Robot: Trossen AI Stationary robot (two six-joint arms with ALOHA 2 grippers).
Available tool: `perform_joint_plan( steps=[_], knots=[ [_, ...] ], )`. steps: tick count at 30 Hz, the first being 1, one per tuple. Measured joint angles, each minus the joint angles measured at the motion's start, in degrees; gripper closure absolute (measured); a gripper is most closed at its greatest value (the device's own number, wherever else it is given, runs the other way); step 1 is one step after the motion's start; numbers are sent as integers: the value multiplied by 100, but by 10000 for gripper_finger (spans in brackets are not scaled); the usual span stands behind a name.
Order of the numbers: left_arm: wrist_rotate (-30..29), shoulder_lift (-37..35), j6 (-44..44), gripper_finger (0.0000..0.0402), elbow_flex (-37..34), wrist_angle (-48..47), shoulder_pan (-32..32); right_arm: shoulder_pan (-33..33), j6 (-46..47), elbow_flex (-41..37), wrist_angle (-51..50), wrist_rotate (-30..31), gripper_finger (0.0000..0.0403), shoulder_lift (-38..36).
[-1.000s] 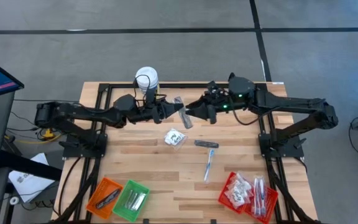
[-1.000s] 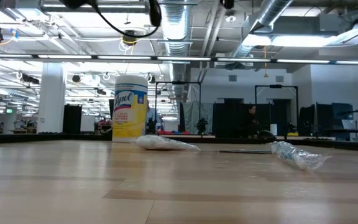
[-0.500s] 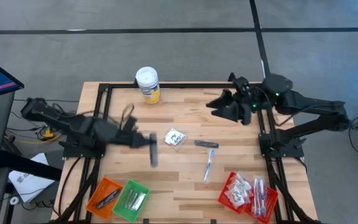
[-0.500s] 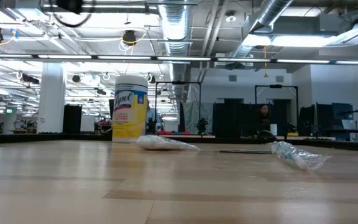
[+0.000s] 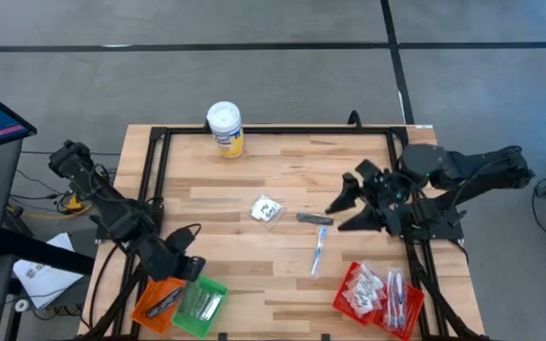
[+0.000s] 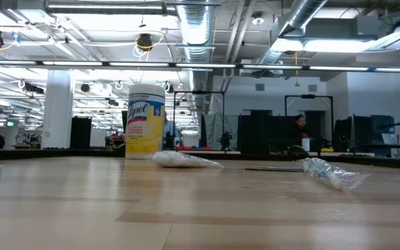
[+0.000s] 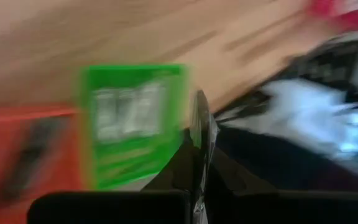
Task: Pick & Place Travel size toiletries
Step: Put the black comb into the orange basket
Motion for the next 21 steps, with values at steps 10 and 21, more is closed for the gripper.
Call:
perform_joint_plan(
  steps=[10,21],
  knots=[
    [1677,682,1216,400,572,-2339,-221,634,-25,2,70,3,117,410],
    [1710,1047,1918,398,560,-2276,-722,335,-24,6,527,7,117,597]
  ],
)
